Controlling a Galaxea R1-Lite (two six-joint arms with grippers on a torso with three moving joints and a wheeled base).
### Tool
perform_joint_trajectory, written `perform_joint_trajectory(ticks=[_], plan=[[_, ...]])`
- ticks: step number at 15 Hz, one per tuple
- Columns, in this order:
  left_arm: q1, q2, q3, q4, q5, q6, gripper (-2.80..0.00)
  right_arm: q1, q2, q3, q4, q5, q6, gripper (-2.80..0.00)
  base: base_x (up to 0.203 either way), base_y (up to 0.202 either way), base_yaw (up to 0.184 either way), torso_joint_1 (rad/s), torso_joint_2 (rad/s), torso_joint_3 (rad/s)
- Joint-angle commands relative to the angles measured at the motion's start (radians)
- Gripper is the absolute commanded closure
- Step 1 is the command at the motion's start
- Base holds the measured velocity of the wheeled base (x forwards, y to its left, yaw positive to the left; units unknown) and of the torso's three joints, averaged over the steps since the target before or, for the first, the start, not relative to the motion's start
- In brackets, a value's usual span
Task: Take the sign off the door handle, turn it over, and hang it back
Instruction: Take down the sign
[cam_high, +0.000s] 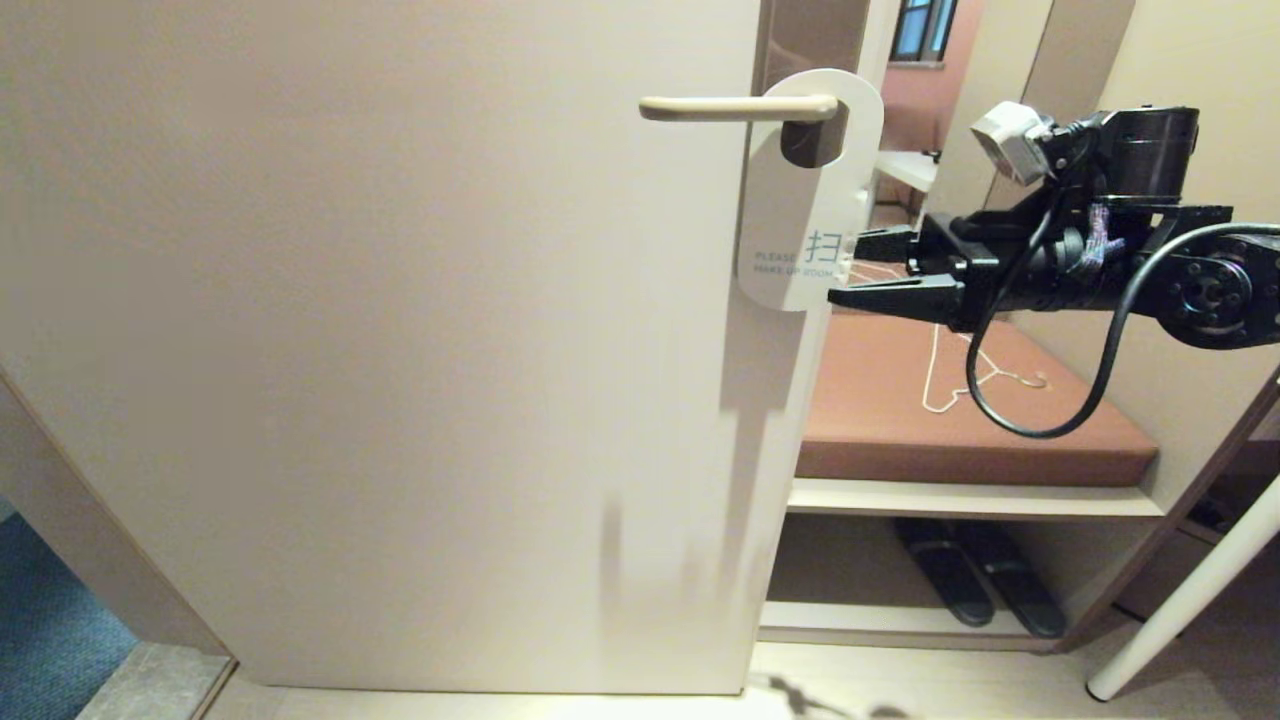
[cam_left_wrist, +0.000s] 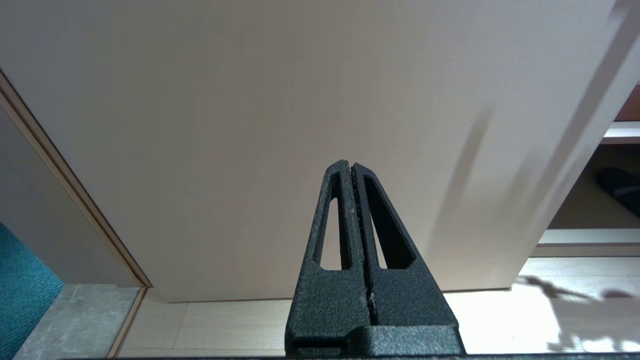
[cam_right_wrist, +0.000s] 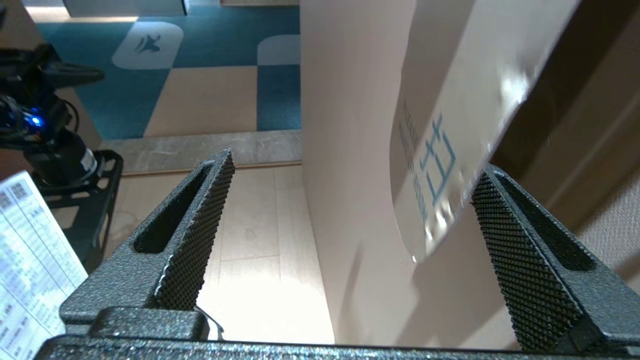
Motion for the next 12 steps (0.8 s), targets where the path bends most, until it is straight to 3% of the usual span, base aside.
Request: perform_joint_trajectory(ticks=[1, 7, 12], plan=[[0.0, 0.001, -0.001, 0.0, 0.0, 0.0, 0.0, 0.004, 0.003, -0.009, -0.002, 0.007, 0.009, -2.8, 0.0, 0.0, 0.0, 0.0, 0.0, 0.0], [0.0, 0.001, -0.001, 0.0, 0.001, 0.0, 0.0, 0.034, 0.023, -0.03, -0.007, 0.009, 0.104, -2.8, 0.0, 0.0, 0.0, 0.0, 0.0, 0.0], [0.0, 0.001, -0.001, 0.0, -0.001, 0.0, 0.0, 0.073, 0.046, -0.071, -0.007, 0.023, 0.124, -2.8, 0.0, 0.0, 0.0, 0.0, 0.0, 0.0]])
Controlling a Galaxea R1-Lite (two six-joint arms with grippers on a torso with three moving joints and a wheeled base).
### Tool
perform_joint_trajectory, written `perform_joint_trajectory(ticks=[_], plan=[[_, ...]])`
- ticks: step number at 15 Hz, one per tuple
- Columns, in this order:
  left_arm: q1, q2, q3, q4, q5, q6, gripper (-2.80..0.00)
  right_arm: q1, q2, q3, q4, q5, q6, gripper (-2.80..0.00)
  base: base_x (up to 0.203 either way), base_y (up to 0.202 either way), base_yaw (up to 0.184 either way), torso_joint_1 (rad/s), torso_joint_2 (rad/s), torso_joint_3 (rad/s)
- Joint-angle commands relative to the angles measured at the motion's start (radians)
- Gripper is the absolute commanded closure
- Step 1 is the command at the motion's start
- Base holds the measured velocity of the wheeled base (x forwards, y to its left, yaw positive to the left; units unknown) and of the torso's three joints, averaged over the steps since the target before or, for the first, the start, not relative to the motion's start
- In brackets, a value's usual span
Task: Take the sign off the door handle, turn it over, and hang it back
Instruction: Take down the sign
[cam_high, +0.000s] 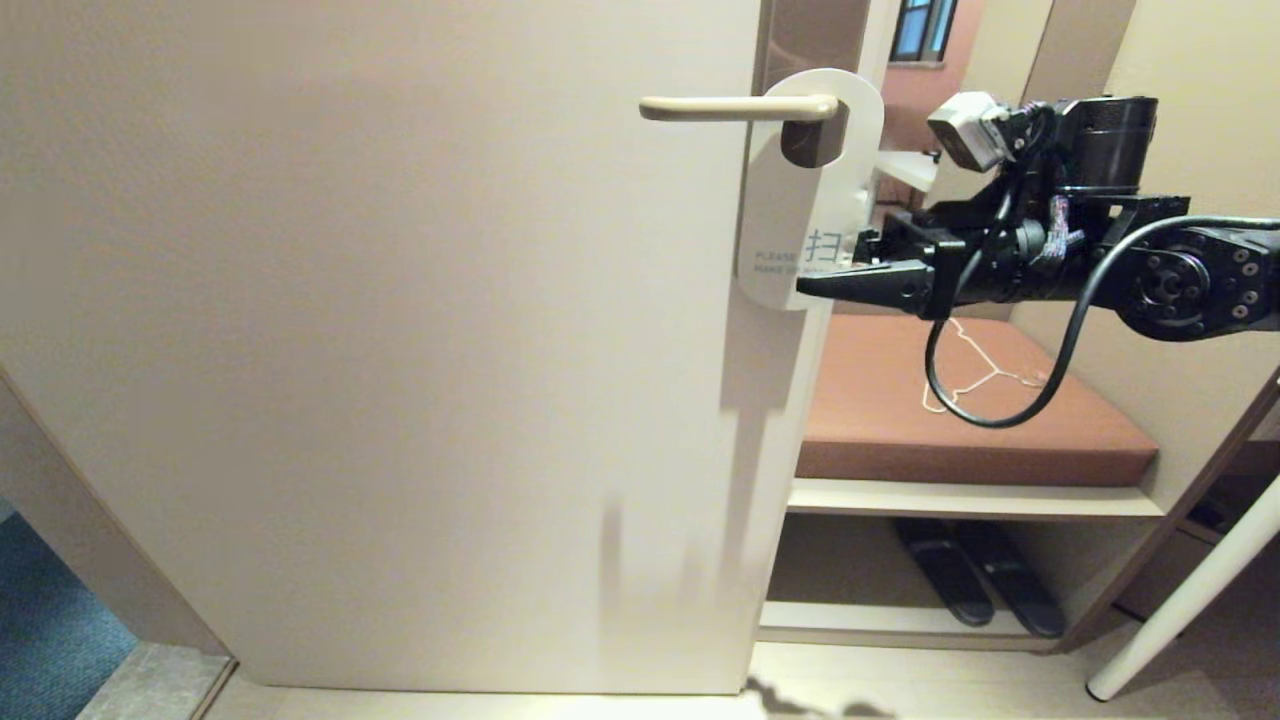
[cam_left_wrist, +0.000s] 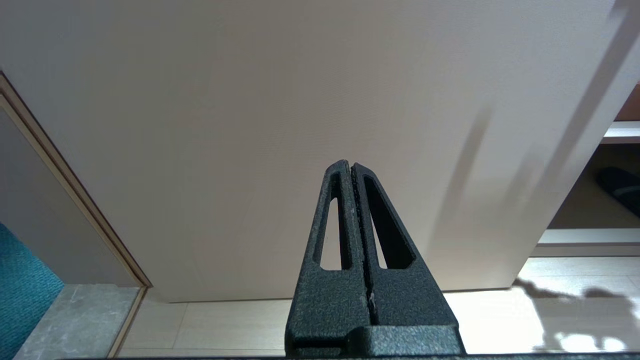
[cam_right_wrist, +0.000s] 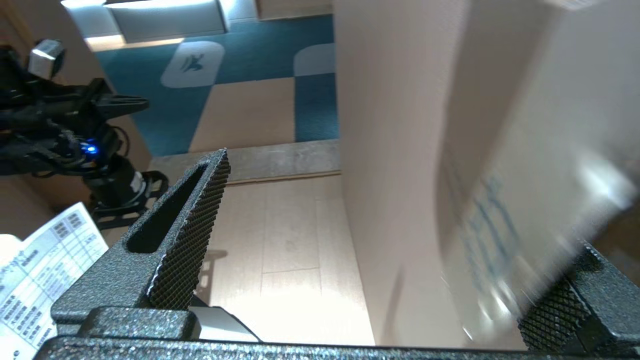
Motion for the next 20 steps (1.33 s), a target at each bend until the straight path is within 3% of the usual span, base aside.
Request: perform_joint_trajectory(ticks=[1, 20], plan=[[0.0, 0.001, 0.001, 0.001, 0.0, 0.0, 0.0, 0.017, 0.015, -0.012, -0.003, 0.009, -0.001, -2.8, 0.0, 0.0, 0.0, 0.0, 0.0, 0.0], [0.0, 0.001, -0.001, 0.0, 0.0, 0.0, 0.0, 0.006, 0.02, -0.025, -0.008, 0.003, -0.007, -2.8, 0.0, 0.0, 0.0, 0.0, 0.0, 0.0]])
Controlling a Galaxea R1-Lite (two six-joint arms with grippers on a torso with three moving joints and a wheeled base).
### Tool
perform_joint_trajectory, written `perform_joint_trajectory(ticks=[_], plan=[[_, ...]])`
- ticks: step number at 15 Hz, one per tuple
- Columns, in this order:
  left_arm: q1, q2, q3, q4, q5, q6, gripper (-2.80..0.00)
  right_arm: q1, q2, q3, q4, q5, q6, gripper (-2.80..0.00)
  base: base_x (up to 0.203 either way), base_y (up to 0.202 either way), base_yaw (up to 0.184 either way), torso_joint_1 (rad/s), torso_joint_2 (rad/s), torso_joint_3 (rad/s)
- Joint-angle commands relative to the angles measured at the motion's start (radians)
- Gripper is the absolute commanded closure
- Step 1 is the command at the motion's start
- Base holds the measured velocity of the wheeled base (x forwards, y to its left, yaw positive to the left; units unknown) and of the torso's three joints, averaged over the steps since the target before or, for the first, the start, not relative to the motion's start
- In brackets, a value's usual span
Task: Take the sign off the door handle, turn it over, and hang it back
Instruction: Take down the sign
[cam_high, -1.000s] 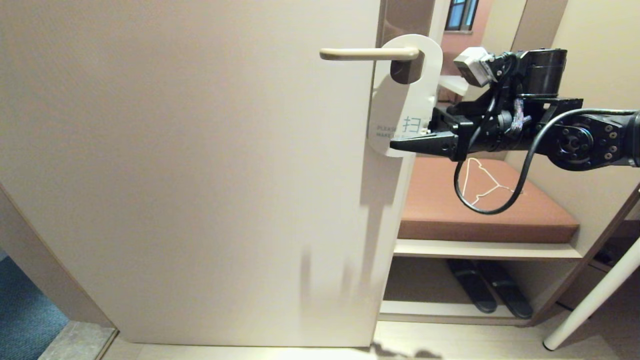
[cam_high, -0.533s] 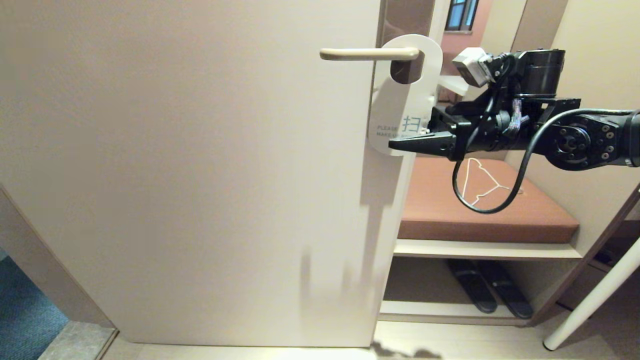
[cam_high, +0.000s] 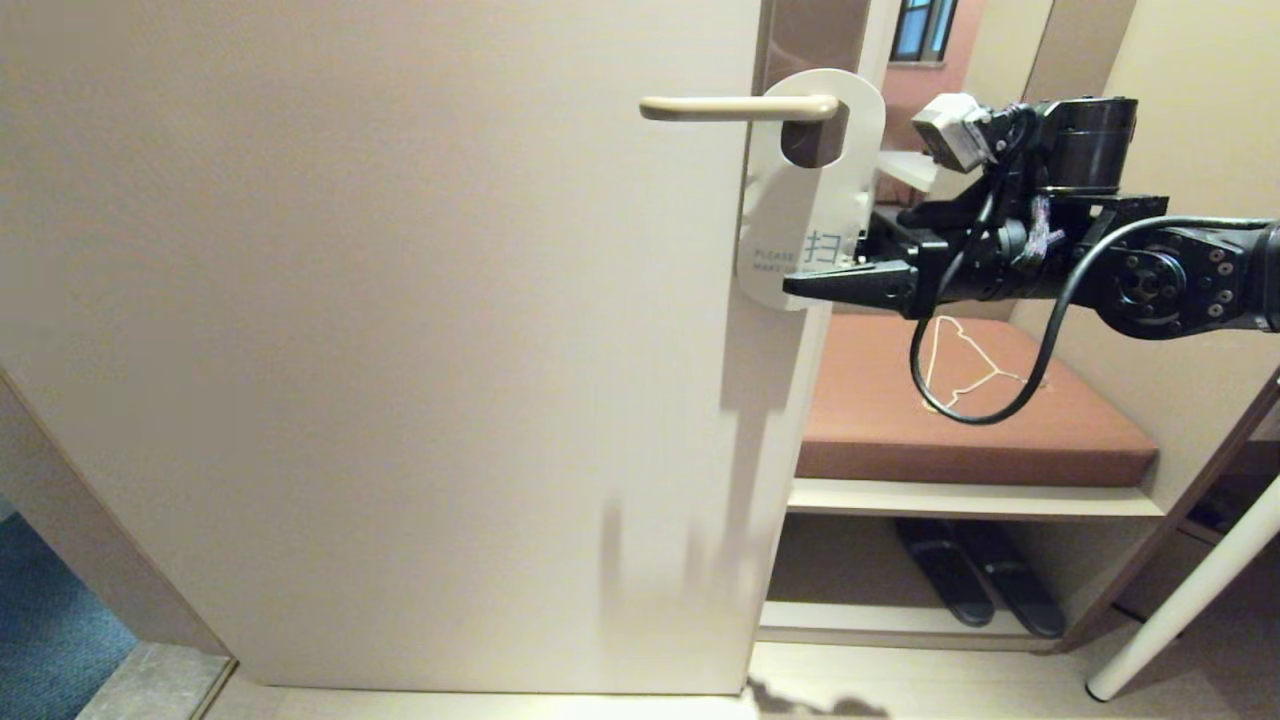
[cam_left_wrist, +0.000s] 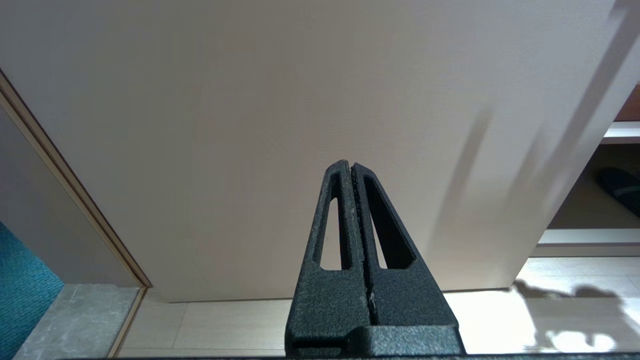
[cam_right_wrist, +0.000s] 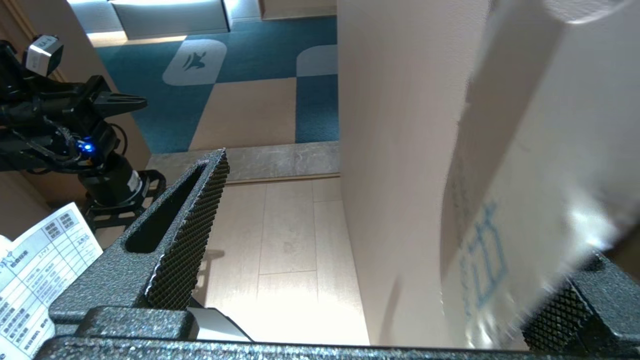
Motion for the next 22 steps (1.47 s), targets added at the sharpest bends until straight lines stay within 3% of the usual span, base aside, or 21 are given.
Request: perform_joint_trajectory(ticks=[1, 19, 20, 22], plan=[[0.0, 0.001, -0.001, 0.0, 0.0, 0.0, 0.0, -0.01, -0.004, 0.001, -0.002, 0.008, 0.0, -2.8, 0.0, 0.0, 0.0, 0.0, 0.0, 0.0], [0.0, 0.001, -0.001, 0.001, 0.0, 0.0, 0.0, -0.022, -0.015, 0.021, -0.002, -0.004, -0.007, -2.8, 0.0, 0.0, 0.0, 0.0, 0.0, 0.0], [0.0, 0.001, 0.0, 0.001, 0.001, 0.0, 0.0, -0.022, -0.015, 0.017, -0.002, -0.004, -0.007, 0.0, 0.0, 0.0, 0.0, 0.0, 0.0, 0.0], [0.0, 0.001, 0.0, 0.001, 0.001, 0.0, 0.0, -0.022, -0.019, 0.012, -0.002, -0.004, -0.002, 0.0, 0.0, 0.0, 0.0, 0.0, 0.0, 0.0]])
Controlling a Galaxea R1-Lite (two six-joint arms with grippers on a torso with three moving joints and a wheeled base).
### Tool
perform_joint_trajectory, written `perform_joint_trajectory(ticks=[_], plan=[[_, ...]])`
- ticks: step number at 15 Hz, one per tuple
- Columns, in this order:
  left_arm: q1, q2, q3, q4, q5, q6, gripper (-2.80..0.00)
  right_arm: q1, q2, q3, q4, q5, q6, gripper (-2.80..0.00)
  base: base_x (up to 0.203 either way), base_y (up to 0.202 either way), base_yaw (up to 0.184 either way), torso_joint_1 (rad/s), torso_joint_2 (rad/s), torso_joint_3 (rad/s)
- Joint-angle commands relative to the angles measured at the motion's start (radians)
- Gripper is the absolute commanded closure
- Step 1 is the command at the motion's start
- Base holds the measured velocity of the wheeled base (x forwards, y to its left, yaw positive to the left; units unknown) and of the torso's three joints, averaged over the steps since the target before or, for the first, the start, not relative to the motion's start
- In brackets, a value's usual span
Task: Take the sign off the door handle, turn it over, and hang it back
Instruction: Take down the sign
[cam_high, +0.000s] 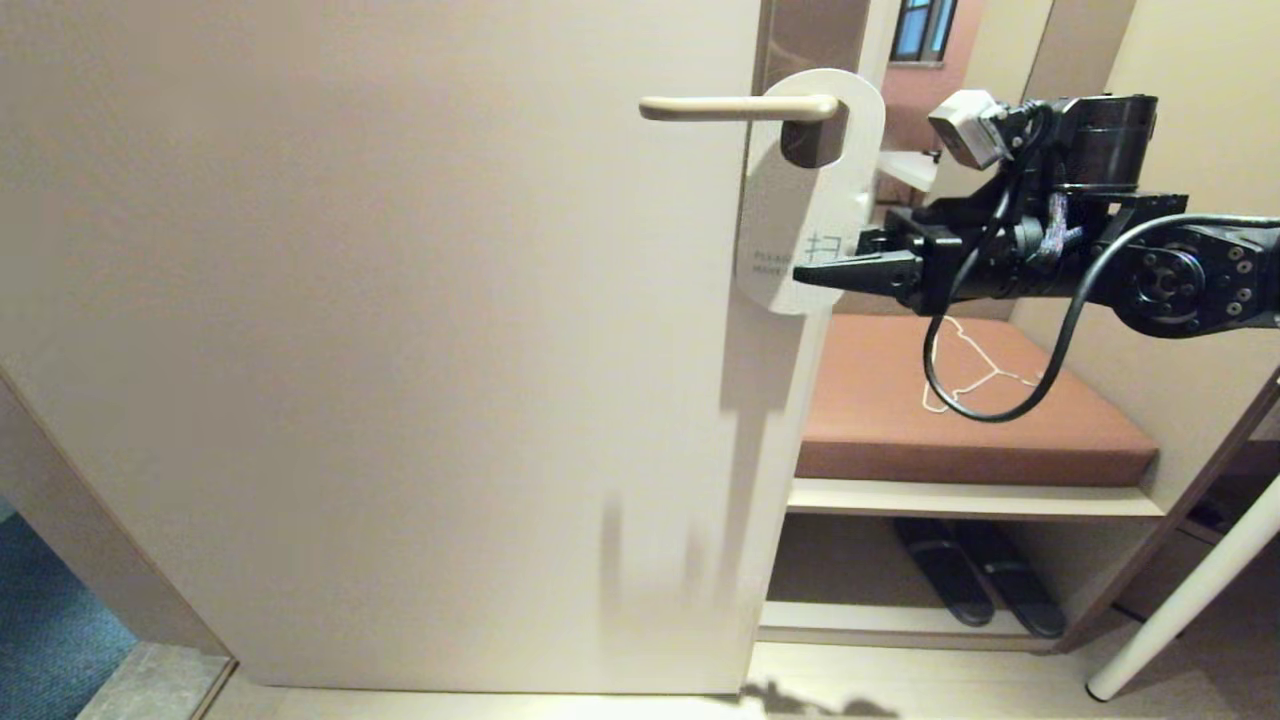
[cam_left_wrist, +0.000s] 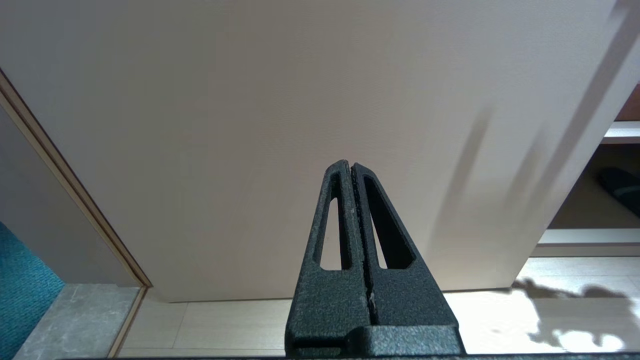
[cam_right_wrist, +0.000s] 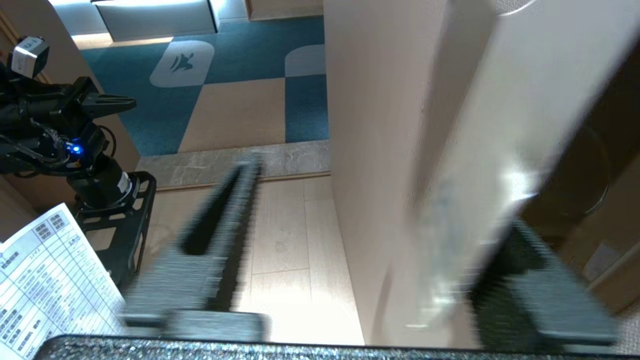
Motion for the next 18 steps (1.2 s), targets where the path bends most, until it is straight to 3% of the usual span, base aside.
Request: perform_joint_trajectory(ticks=[1, 12, 18], plan=[[0.0, 0.001, -0.001, -0.001, -0.001, 0.0, 0.0, 0.001, -0.004, -0.002, -0.001, 0.007, 0.0, 0.0, 0.0, 0.0, 0.0, 0.0, 0.0, 0.0], [0.0, 0.001, 0.0, 0.0, -0.001, 0.0, 0.0, -0.001, -0.025, 0.02, -0.001, 0.002, -0.01, 0.0, 0.0, 0.0, 0.0, 0.0, 0.0, 0.0], [0.0, 0.001, 0.0, 0.0, 0.0, 0.0, 0.0, 0.025, -0.054, 0.069, -0.001, -0.101, -0.028, 0.0, 0.0, 0.0, 0.0, 0.0, 0.0, 0.0]])
